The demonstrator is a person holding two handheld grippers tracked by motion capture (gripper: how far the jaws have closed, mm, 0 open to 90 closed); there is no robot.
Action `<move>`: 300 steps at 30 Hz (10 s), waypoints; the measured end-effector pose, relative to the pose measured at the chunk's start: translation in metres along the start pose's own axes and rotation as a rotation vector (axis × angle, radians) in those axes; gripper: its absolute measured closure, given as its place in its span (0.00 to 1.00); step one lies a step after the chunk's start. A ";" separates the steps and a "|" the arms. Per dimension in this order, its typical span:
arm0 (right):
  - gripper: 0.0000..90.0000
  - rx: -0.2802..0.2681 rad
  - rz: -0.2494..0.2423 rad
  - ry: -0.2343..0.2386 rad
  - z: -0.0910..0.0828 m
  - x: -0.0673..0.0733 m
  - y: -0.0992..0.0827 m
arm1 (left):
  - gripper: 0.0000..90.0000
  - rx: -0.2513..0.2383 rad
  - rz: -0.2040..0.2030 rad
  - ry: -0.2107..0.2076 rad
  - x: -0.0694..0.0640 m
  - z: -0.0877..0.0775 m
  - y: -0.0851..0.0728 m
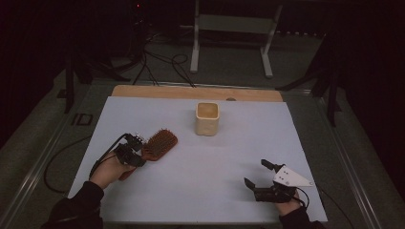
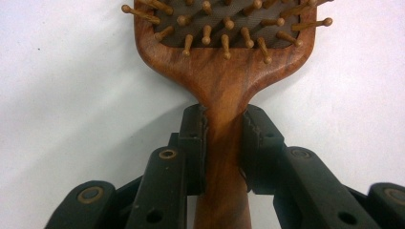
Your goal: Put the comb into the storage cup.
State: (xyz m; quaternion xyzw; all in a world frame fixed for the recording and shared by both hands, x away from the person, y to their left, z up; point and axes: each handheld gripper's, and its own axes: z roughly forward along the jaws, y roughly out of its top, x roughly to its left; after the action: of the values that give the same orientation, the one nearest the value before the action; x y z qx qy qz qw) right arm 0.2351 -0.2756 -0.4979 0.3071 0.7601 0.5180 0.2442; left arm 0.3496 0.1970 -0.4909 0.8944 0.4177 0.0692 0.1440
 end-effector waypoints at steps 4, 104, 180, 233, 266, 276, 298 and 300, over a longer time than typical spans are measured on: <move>0.10 -0.001 0.002 -0.001 0.000 0.000 0.000 | 0.81 -0.044 -0.010 0.016 0.000 -0.003 -0.001; 0.10 -0.074 0.187 0.067 0.074 0.015 0.168 | 0.81 -0.715 0.067 -0.067 -0.113 -0.023 0.001; 0.59 0.008 0.522 0.331 0.123 0.025 0.163 | 0.41 -0.699 0.078 -0.208 -0.109 -0.023 0.008; 0.59 -0.142 0.296 0.064 0.097 -0.062 0.268 | 0.00 -0.715 0.065 -0.133 -0.063 -0.021 -0.063; 0.58 0.009 0.287 -0.029 0.173 -0.082 0.230 | 0.00 -0.746 0.009 -0.099 -0.044 -0.022 -0.101; 0.58 0.055 0.298 -0.003 0.189 -0.078 0.213 | 0.00 -0.756 0.020 -0.100 -0.045 -0.021 -0.100; 0.57 0.098 0.373 0.015 0.200 -0.088 0.187 | 0.00 -0.756 0.015 -0.104 -0.043 -0.019 -0.100; 0.57 0.096 0.384 0.020 0.200 -0.089 0.186 | 0.00 -0.757 0.015 -0.107 -0.043 -0.020 -0.100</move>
State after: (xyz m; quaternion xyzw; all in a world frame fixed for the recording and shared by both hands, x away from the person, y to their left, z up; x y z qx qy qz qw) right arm 0.4749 -0.1611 -0.3879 0.4527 0.7136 0.5214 0.1182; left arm 0.2446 0.2288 -0.5040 0.7834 0.3480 0.1730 0.4851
